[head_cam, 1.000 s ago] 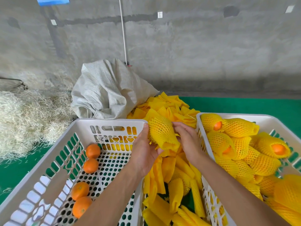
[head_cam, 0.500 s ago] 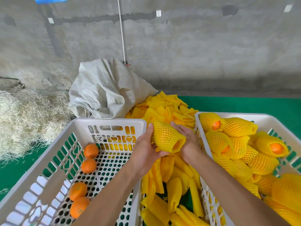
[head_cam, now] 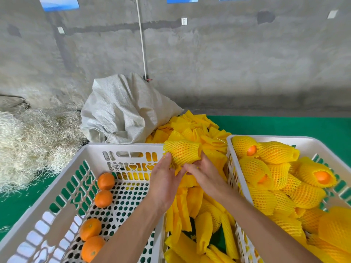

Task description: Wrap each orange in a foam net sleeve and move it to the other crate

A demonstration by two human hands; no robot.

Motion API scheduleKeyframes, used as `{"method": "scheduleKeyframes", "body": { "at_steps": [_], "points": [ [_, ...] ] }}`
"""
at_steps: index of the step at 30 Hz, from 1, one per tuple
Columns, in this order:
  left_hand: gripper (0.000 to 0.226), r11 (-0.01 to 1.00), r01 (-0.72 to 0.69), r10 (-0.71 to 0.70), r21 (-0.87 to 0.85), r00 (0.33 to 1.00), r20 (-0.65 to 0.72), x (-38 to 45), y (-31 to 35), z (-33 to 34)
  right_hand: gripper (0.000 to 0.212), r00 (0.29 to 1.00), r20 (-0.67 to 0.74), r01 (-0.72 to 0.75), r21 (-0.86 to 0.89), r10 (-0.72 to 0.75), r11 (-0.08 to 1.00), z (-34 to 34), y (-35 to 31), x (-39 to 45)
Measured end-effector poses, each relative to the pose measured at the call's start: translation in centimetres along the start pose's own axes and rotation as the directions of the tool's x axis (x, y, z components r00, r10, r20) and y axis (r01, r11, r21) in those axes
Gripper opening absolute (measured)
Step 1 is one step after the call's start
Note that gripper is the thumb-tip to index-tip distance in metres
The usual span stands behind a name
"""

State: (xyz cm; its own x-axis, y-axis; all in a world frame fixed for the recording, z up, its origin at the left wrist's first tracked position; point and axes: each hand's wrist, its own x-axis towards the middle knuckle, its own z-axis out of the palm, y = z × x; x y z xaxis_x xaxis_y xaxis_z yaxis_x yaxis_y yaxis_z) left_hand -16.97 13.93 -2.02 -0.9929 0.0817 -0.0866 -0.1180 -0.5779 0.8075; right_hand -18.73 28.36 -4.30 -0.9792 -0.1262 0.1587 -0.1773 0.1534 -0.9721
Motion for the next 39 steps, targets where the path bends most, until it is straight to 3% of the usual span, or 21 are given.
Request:
{"method": "scheduleKeyframes", "body": {
  "at_steps": [3,7,10,12,14,16,20,23,26,28,32,35,39],
  "points": [
    [0.041,0.998,0.016,-0.017,0.064,1.0,0.014,0.0,0.0,0.2,0.064,0.997,-0.073,0.03,0.029,-0.027,0.999,0.1,-0.5,-0.3],
    [0.032,0.997,0.029,-0.034,0.077,0.997,0.071,-0.2,-0.3,0.3,0.06,0.966,-0.24,0.11,0.03,-0.099,0.993,-0.4,-1.5,-0.4],
    [0.031,0.988,-0.007,-0.004,0.154,0.997,0.072,-0.4,-0.8,0.3,0.062,0.892,-0.424,0.037,-0.273,-0.154,0.961,-1.8,-2.9,-0.3],
    [0.036,0.982,-0.025,0.01,0.187,0.997,0.078,-0.3,-0.8,0.3,0.076,0.811,-0.515,-0.082,-0.568,-0.276,0.819,-4.2,-3.2,0.1],
    [0.039,0.982,-0.013,-0.001,0.188,0.997,0.076,-0.3,-0.7,0.3,0.081,0.792,-0.533,-0.3,-0.765,-0.299,0.57,-7.3,-3.4,0.0],
    [0.035,0.98,0.006,-0.018,0.197,0.998,0.059,-0.3,-0.7,0.3,0.083,0.783,-0.6,-0.505,-0.769,-0.167,0.393,-10.0,-3.6,-0.5],
    [0.025,0.976,0.061,-0.072,0.211,0.996,0.044,-0.3,-0.9,0.5,0.094,0.693,-0.72,-0.676,-0.659,-0.017,0.33,-13.3,-4.4,-1.5],
    [0.024,0.974,0.09,-0.101,0.208,0.994,0.044,-0.3,-0.8,0.6,0.093,0.663,-0.749,-0.713,-0.633,-0.006,0.302,-14.8,-5.5,-2.0],
    [0.023,0.97,0.112,-0.124,0.217,0.991,0.044,-0.3,-0.8,0.7,0.099,0.652,-0.758,-0.747,-0.639,0.016,0.185,-14.8,-5.7,-2.4],
    [0.026,0.964,0.139,-0.155,0.227,0.987,0.052,-0.4,-0.8,0.8,0.098,0.679,-0.733,-0.722,-0.674,-0.025,0.156,-13.7,-5.6,-2.3],
    [0.029,0.947,0.17,-0.199,0.271,0.977,0.08,-0.6,-1.0,0.8,0.084,0.759,-0.629,-0.588,-0.773,-0.168,0.238,-10.6,-4.8,-1.6],
    [0.027,0.953,0.178,-0.203,0.247,0.976,0.077,-0.7,-0.8,0.8,0.066,0.817,-0.542,-0.509,-0.838,-0.197,0.196,-9.2,-3.9,-1.3],
    [0.024,0.956,0.172,-0.194,0.237,0.978,0.074,-1.0,-0.6,1.0,0.053,0.795,-0.554,-0.543,-0.832,-0.25,0.116,-7.8,-3.4,-1.2]
  ]
}}
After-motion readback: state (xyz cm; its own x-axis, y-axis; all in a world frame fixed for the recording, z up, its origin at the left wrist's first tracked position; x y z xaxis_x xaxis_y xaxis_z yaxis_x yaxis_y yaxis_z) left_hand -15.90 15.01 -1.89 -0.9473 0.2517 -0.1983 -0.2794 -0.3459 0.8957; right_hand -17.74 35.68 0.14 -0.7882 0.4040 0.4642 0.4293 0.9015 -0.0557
